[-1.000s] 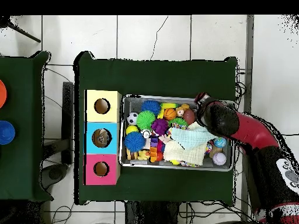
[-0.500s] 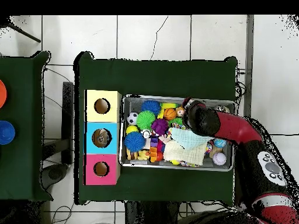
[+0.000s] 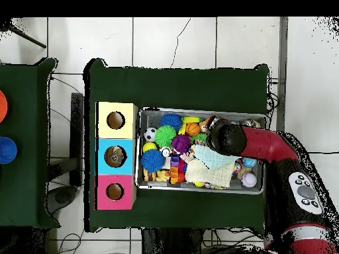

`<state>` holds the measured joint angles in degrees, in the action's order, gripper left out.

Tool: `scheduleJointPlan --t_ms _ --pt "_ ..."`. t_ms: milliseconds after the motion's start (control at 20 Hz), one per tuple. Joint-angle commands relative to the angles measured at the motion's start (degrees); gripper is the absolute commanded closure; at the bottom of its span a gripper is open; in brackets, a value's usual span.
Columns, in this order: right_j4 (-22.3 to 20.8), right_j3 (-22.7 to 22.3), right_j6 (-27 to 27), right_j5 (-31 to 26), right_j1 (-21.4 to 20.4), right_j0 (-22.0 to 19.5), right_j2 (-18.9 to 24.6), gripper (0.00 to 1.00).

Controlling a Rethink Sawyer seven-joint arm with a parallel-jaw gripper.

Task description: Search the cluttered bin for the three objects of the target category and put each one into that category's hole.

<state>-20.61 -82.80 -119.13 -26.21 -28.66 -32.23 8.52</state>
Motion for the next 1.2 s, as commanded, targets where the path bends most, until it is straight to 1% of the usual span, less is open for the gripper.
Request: scheduleJointPlan --t_ms 50,150,250,400,550,700,850,900,1000,1200 --pt "-2.6 1.1 -0.2 -5.9 -1.8 1.1 -4.3 0.00" --pt "-3.2 2.1 -0.4 -4.6 -1.3 1.2 -5.1 0.00" --pt "-3.3 2.6 0.7 -3.4 -0.2 0.1 -4.5 0.00" --pt "-3.7 2.2 0.8 0.0 1.6 -0.9 -4.2 0.00" --pt "-3.9 2.0 -0.5 3.6 4.3 -1.3 -3.9 0.00" --pt "-3.7 2.4 -2.4 7.4 8.1 -1.8 -3.8 0.00" --pt "-3.8 2.6 -4.1 11.7 10.5 -1.5 -4.6 0.00" --pt "-4.0 2.7 -4.3 13.1 10.9 -1.4 -4.8 0.00" --pt "-3.8 2.6 -3.9 14.0 11.2 -1.4 -5.1 0.00" --pt "-2.9 2.6 -2.2 13.9 11.0 -1.9 -5.0 0.00"
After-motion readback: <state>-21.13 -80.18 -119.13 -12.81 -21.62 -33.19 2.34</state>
